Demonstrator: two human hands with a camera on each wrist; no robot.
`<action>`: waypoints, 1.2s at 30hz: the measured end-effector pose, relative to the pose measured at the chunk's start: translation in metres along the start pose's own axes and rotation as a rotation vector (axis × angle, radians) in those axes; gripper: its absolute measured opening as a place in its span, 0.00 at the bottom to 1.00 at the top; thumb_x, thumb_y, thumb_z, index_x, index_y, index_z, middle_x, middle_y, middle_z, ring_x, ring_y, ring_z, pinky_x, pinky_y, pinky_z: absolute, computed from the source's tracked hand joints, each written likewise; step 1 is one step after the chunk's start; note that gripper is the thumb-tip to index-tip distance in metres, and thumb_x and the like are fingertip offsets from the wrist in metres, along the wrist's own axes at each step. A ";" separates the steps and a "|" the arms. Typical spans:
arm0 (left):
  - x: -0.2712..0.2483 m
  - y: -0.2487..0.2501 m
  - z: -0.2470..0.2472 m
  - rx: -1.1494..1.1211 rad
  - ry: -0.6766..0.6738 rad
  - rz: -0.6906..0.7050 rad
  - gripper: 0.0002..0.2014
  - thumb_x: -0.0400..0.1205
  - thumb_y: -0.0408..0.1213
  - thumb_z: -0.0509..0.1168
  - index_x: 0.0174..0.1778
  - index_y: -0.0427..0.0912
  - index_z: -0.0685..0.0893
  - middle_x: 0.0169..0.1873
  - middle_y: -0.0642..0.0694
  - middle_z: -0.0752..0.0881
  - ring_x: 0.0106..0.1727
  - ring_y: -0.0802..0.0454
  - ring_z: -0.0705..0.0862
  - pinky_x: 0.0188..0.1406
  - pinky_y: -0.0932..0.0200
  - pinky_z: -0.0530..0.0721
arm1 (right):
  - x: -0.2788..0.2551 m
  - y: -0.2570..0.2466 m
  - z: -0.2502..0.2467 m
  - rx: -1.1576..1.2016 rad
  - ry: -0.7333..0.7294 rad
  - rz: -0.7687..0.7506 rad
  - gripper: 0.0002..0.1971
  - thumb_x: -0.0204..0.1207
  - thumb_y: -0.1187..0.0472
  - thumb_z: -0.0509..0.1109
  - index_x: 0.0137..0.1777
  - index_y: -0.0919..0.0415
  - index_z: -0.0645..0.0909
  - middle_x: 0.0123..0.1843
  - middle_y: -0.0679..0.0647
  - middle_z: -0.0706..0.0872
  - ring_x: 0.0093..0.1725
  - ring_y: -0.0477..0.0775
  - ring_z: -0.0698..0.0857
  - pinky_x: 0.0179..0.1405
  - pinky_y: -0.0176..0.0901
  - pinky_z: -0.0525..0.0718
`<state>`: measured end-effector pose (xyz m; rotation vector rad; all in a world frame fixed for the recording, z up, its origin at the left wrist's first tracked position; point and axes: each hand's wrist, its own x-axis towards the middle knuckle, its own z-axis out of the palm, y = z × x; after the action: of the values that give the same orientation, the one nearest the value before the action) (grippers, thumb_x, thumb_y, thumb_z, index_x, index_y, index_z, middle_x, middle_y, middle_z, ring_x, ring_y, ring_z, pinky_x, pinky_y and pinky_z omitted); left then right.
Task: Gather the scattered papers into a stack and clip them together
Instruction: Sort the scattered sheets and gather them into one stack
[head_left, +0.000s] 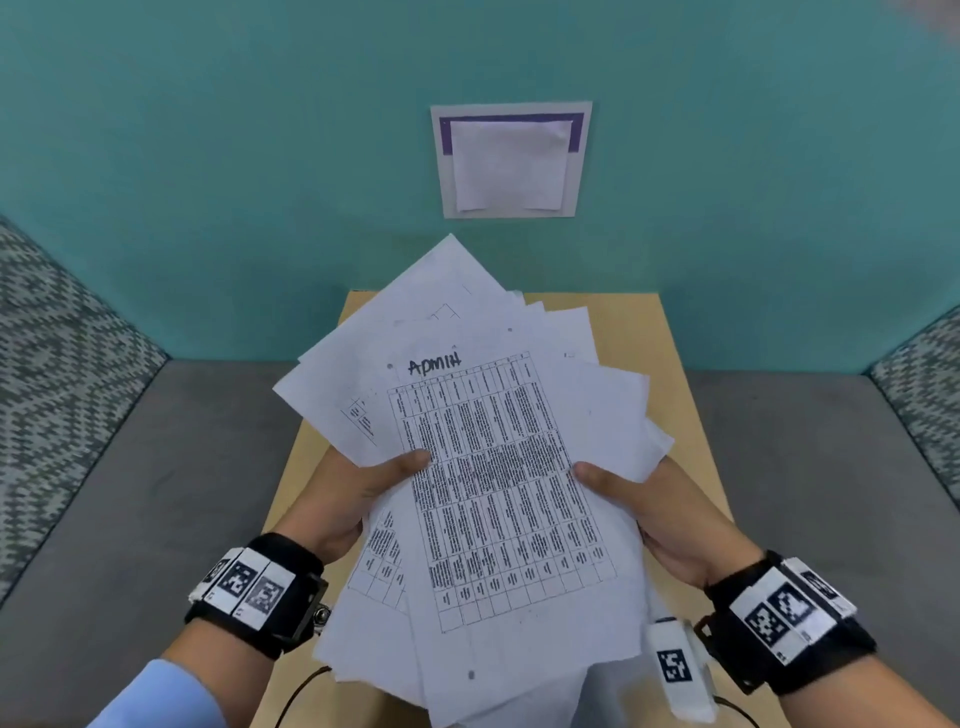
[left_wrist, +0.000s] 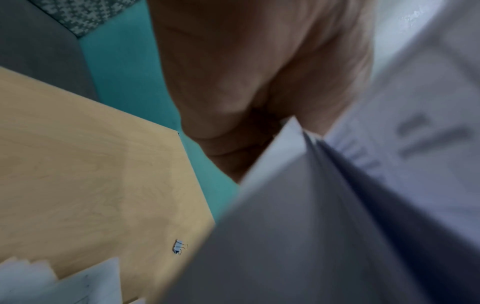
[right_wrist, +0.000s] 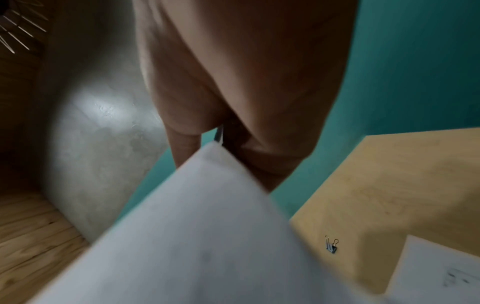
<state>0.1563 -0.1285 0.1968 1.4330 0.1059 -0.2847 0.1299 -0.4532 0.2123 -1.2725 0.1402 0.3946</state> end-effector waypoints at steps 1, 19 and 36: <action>0.000 -0.001 -0.001 -0.011 -0.002 -0.014 0.29 0.81 0.26 0.76 0.79 0.46 0.83 0.74 0.42 0.89 0.77 0.39 0.86 0.81 0.26 0.77 | 0.000 -0.002 0.000 -0.010 0.004 0.005 0.27 0.83 0.68 0.74 0.81 0.56 0.77 0.74 0.58 0.89 0.74 0.62 0.88 0.76 0.67 0.81; 0.000 0.021 0.000 -0.060 0.355 -0.025 0.22 0.76 0.46 0.82 0.61 0.38 0.94 0.59 0.43 0.96 0.61 0.43 0.94 0.77 0.36 0.83 | 0.007 -0.045 -0.017 -0.230 0.184 -0.207 0.13 0.89 0.64 0.67 0.50 0.68 0.92 0.40 0.62 0.91 0.30 0.53 0.86 0.29 0.40 0.87; 0.012 0.013 -0.001 0.050 0.422 0.090 0.13 0.89 0.29 0.69 0.69 0.37 0.87 0.56 0.51 0.94 0.48 0.61 0.93 0.50 0.64 0.92 | -0.006 0.000 -0.016 -0.244 0.026 0.080 0.09 0.70 0.69 0.82 0.46 0.70 0.86 0.40 0.67 0.91 0.34 0.54 0.87 0.37 0.42 0.90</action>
<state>0.1710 -0.1276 0.2061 1.5260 0.3788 0.0938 0.1257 -0.4697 0.2092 -1.5163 0.1696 0.4750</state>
